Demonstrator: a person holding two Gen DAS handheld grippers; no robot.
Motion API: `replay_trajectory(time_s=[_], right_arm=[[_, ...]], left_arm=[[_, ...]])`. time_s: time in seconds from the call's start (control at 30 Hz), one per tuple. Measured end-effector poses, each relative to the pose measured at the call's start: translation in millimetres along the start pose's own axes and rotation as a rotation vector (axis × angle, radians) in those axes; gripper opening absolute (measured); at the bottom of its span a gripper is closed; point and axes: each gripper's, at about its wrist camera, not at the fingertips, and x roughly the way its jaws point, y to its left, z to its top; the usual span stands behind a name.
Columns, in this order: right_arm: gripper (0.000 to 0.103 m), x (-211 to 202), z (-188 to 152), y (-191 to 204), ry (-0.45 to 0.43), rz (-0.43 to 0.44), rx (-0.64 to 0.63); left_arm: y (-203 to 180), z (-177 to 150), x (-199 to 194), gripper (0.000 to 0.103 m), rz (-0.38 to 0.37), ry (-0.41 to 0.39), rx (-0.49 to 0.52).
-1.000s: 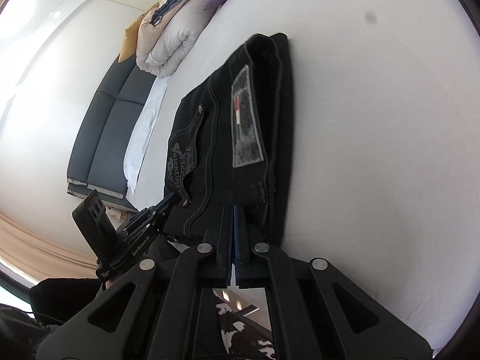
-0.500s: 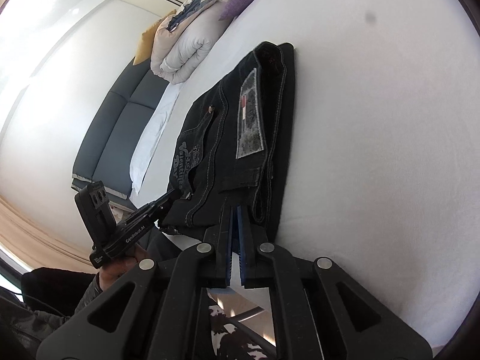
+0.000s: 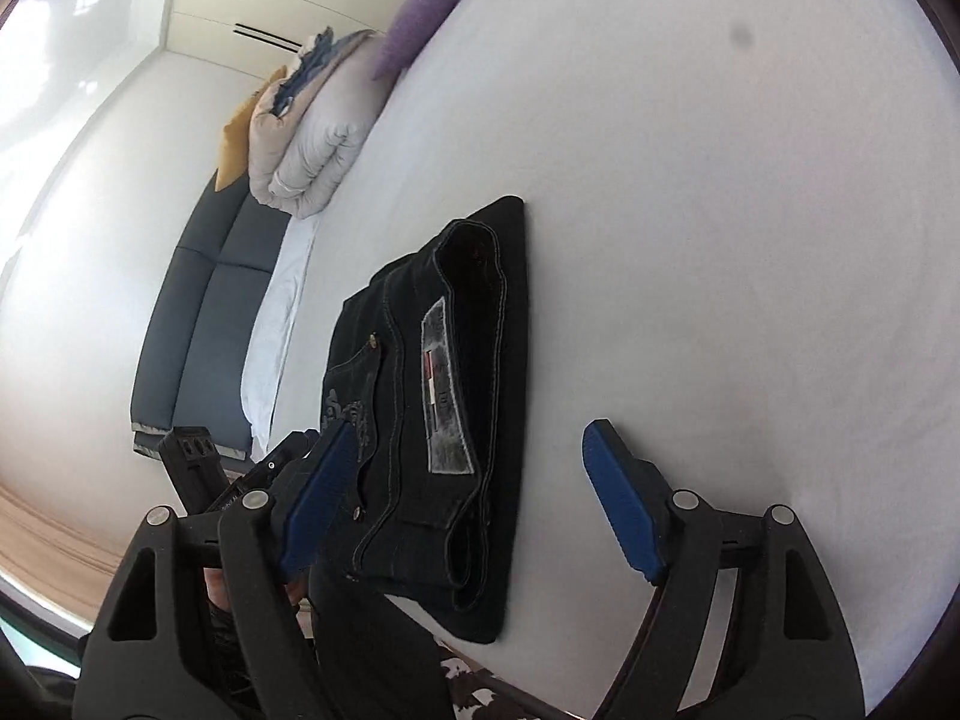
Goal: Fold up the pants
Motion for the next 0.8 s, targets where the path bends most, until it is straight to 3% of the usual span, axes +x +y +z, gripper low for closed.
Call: replay_trajectory(time_s=[0.13, 0.23, 0.33, 0.4, 0.57, 0.8], right_arm=[[0.064, 29, 14, 6, 0.078, -0.055, -0.004], [0.042, 50, 25, 6, 0.112, -0.081, 0.025], [0.029, 69, 29, 8, 0.132, -0.094, 0.021], [0.022, 76, 30, 14, 0.126, -0.118, -0.011], [0.017, 67, 26, 35, 0.071, -0.146, -0.128], [0.016, 33, 59, 77, -0.015, -0.108, -0.245]], left_arm=[[1, 5, 31, 0.071, -0.025, 0.102, -0.014], [-2, 11, 39, 0.069, -0.046, 0.125, -0.008], [-7, 15, 48, 0.048, -0.090, 0.154, -0.019], [-12, 15, 50, 0.043, -0.074, 0.159, -0.012], [-28, 18, 37, 0.020, -0.060, 0.116, -0.009], [-70, 61, 11, 0.019, -0.057, 0.004, 0.091]])
